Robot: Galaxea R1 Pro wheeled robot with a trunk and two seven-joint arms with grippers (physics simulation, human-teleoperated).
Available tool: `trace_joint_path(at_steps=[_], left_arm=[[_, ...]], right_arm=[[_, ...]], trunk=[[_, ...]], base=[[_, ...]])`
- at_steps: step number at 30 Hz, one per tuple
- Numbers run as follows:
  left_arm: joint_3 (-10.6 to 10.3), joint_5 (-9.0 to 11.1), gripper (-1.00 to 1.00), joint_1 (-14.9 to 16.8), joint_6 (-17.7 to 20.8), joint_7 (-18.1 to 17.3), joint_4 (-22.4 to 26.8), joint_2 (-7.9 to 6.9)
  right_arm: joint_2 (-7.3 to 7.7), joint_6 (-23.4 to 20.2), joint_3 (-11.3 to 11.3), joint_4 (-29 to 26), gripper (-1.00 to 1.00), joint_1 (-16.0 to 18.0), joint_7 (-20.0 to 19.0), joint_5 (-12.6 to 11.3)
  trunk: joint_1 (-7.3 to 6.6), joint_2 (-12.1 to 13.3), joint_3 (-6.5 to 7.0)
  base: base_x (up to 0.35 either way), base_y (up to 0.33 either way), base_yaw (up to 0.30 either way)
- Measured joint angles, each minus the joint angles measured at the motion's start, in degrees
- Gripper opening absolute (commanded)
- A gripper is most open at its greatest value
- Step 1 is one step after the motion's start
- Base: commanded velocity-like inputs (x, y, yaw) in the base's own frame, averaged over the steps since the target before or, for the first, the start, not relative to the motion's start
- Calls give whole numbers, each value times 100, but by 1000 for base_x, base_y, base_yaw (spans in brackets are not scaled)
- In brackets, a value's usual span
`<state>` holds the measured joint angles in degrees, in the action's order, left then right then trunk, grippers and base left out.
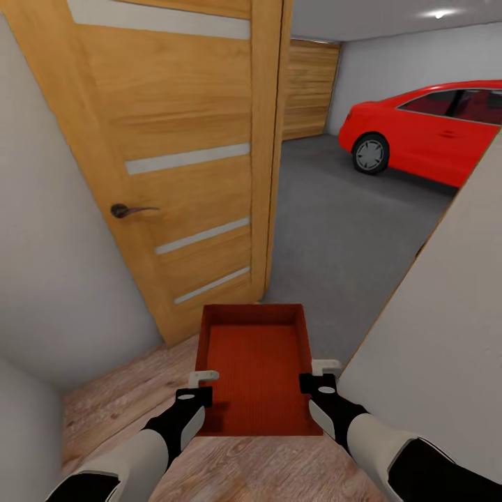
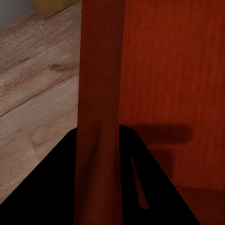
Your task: Move the two storage containers from the living room to the garage. In the garage, place one container on the floor and stack the other container on top of it (either order is fine).
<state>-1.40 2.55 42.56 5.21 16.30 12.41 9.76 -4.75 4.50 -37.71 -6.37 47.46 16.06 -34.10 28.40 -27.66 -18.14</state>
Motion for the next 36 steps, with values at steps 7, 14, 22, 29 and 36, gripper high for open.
trace_joint_path(at_steps=[7, 14, 22, 29, 36], left_arm=[[0, 0, -100, 0, 0, 0, 0, 0], [1, -2, -100, 0, 0, -1, 0, 0], [1, -1, -100, 0, 0, 3, -4, 2], [1, -1, -100, -1, 4, 10, -7, 5], [3, -6, -100, -1, 10, 13, -6, 6]], right_arm=[[0, 0, 0, 0, -100, 0, 1, 0], [0, 0, 1, -1, -100, -1, 0, 1], [0, 0, 2, 7, -100, 0, -5, 1], [0, 0, 8, 16, -100, 0, -16, 5], [0, 0, 10, 22, -100, 1, -20, 3]], trunk=[[0, 0, 0], [0, 0, 0], [0, 0, 0], [-1, 0, 0], [-2, -1, 0]], base=[[0, 0, -242], [0, 0, -242], [0, 0, -240], [72, 92, -51], [183, 264, -2]])
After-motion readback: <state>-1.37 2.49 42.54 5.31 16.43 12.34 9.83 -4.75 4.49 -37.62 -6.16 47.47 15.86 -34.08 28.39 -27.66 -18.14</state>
